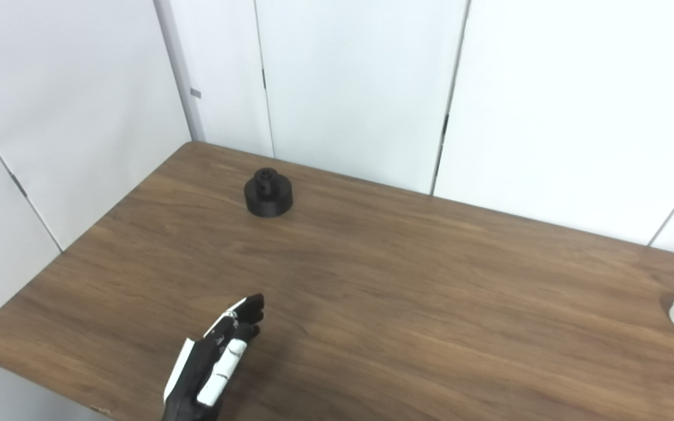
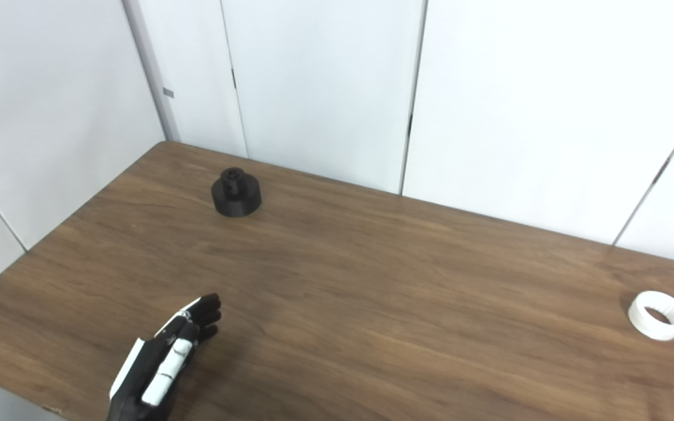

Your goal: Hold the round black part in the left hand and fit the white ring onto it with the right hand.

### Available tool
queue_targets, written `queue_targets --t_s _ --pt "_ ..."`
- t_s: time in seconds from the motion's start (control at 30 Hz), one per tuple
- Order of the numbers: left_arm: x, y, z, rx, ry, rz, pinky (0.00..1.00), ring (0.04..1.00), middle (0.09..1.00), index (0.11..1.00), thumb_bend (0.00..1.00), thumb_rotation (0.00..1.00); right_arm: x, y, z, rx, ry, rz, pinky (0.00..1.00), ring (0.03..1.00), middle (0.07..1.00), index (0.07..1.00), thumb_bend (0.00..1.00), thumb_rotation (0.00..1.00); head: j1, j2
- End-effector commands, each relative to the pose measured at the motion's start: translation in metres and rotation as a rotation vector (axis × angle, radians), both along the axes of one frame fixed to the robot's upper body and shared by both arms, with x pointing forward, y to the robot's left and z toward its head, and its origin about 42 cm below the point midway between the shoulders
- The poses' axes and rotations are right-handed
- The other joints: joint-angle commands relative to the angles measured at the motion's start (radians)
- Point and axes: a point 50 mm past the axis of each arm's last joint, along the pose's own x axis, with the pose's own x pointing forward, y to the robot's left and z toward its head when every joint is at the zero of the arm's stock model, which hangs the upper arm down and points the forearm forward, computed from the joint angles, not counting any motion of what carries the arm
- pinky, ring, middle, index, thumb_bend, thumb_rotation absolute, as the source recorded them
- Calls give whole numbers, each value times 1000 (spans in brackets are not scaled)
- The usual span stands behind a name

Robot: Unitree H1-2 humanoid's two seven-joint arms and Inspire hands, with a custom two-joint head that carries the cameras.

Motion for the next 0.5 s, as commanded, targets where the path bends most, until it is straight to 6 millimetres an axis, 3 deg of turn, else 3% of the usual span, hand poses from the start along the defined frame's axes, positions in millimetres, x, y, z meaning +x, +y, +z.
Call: queue_targets --t_s 0.0,0.37,0.47 --pt "0 -10 4 -12 -34 -3 901 910 904 869 608 743 4 -4 13 -25 -74 18 1000 1000 967 948 558 1000 0 0" --pt "6 -12 2 75 -23 14 896 918 912 884 663 720 10 -4 7 -30 -70 29 1000 1000 981 959 577 1000 -18 -2" --pt "14 -8 9 121 -41 24 890 924 916 884 682 626 10 -2 8 -28 -71 25 1000 1000 976 958 572 1000 -22 2"
